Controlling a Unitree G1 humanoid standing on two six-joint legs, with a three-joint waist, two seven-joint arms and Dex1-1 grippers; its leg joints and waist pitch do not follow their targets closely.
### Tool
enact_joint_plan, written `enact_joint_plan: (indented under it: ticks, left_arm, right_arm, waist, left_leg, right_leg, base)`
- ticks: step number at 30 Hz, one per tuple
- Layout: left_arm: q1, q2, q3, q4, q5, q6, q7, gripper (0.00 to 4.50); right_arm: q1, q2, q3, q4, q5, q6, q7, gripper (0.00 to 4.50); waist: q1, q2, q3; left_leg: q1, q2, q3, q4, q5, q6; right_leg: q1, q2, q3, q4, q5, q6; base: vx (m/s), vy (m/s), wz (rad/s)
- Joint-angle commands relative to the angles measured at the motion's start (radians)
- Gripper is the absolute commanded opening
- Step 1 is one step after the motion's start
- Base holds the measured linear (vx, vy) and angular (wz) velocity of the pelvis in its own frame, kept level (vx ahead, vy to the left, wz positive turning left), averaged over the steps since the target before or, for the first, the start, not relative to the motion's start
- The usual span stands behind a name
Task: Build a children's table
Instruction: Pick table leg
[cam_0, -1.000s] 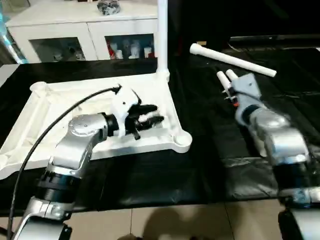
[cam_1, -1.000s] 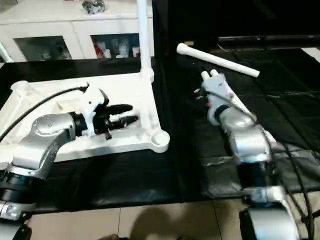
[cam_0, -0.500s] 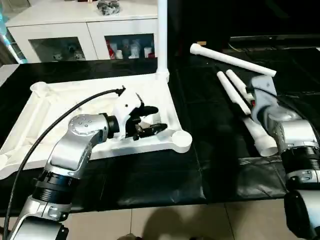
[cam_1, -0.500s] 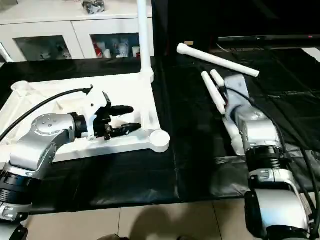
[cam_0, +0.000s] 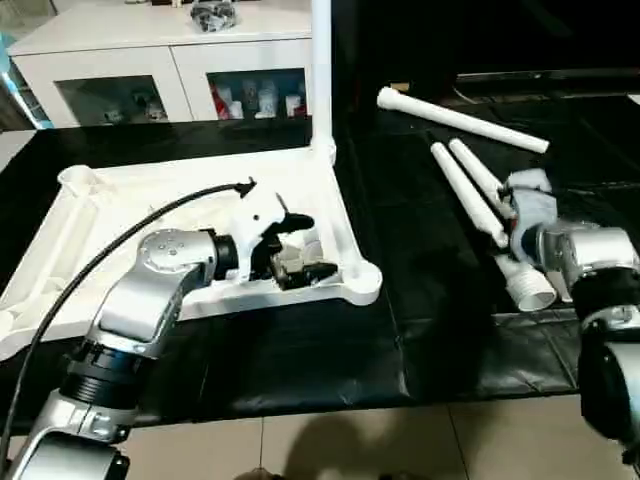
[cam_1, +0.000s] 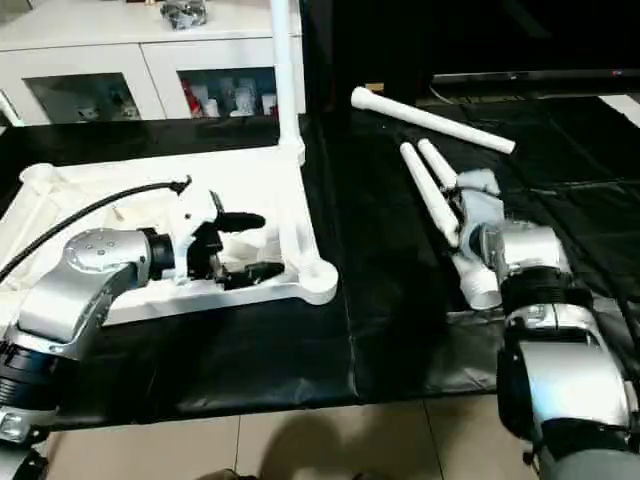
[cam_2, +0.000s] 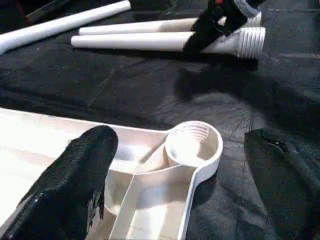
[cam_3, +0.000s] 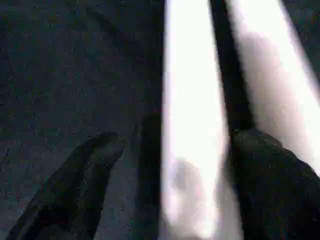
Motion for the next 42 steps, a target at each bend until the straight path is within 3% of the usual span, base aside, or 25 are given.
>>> enact_joint_plan:
  ticks: [1,6,10,16,23,30,39,40,42]
  left_arm:
    - [-0.015,0.013,-0.006,-0.024,0.002,-0.003,-0.011,4.5]
    - [-0.019,0.02,-0.01,-0.021,0.0,-0.004,-0.016,4.5]
    - [-0.022,0.023,-0.012,-0.022,-0.002,-0.003,-0.016,4.5]
    - [-0.025,0.024,-0.014,-0.02,0.0,-0.005,-0.019,4.5]
    - [-0.026,0.028,-0.016,-0.02,-0.002,-0.003,-0.025,4.5]
    - [-0.025,0.03,-0.016,-0.022,-0.013,0.023,-0.038,4.5]
    - [-0.036,-0.012,0.038,-0.023,-0.07,0.037,-0.012,4.5]
    - [-0.046,-0.044,0.065,-0.028,-0.102,0.063,0.009,4.5]
    - [-0.06,-0.089,0.093,-0.031,-0.144,0.109,0.04,4.5]
  right_arm:
    - [-0.022,-0.002,-0.008,0.026,0.006,0.005,0.019,3.68]
    - [-0.031,0.002,0.002,0.091,-0.007,-0.031,0.02,3.25]
    - [-0.035,0.009,-0.022,0.105,0.018,-0.045,0.017,3.09]
    - [-0.05,0.012,-0.03,0.142,0.02,-0.077,0.019,2.5]
    - [-0.058,0.012,-0.051,0.164,0.025,-0.103,-0.04,1.92]
    - [-0.062,0.011,-0.053,0.165,0.031,-0.126,-0.03,1.84]
    - [-0.036,-0.002,-0.132,0.006,0.123,-0.138,0.007,1.84]
    - [-0.018,0.009,-0.169,-0.085,0.178,-0.103,0.037,1.84]
    - [0.011,0.028,-0.209,-0.201,0.243,-0.053,0.061,1.84]
  waist:
    - [0.006,-0.016,-0.071]
    - [0.007,-0.015,-0.069]
    - [0.008,-0.016,-0.067]
    - [0.007,-0.015,-0.065]
    - [0.007,-0.016,-0.067]
    - [0.006,-0.015,-0.065]
    - [0.011,-0.019,-0.069]
    - [0.013,-0.014,-0.069]
    - [0.017,-0.018,-0.07]
  left_leg:
    - [0.02,0.052,-0.02,-0.056,-0.229,0.037]
    - [0.021,0.052,-0.02,-0.056,-0.249,0.029]
    - [0.023,0.052,-0.02,-0.056,-0.27,0.024]
    - [0.025,0.052,-0.022,-0.057,-0.317,0.008]
    - [0.023,0.052,-0.022,-0.057,-0.303,0.009]
    - [0.023,0.052,-0.022,-0.057,-0.311,0.011]
    - [0.02,0.053,-0.019,-0.056,-0.264,0.029]
    - [0.021,0.053,-0.02,-0.056,-0.265,0.03]
    - [0.019,0.053,-0.018,-0.056,-0.243,0.042]
  right_leg:
    - [0.051,-0.071,0.044,-0.065,-0.318,-0.205]
    - [0.049,-0.071,0.044,-0.067,-0.342,-0.202]
    - [0.046,-0.071,0.044,-0.069,-0.369,-0.195]
    - [0.042,-0.073,0.044,-0.069,-0.407,-0.194]
    - [0.043,-0.072,0.045,-0.067,-0.395,-0.191]
    - [0.043,-0.072,0.044,-0.067,-0.394,-0.196]
    - [0.046,-0.07,0.046,-0.062,-0.35,-0.197]
    - [0.044,-0.07,0.045,-0.062,-0.352,-0.197]
    - [0.049,-0.068,0.045,-0.062,-0.332,-0.192]
  base:
    - [0.0,0.0,0.0]
    - [0.0,0.0,0.0]
    - [0.0,0.0,0.0]
    - [0.0,0.0,0.0]
    - [0.0,0.0,0.0]
    - [0.0,0.0,0.0]
    - [0.0,0.0,0.0]
    - [0.0,0.0,0.0]
    - [0.0,0.0,0.0]
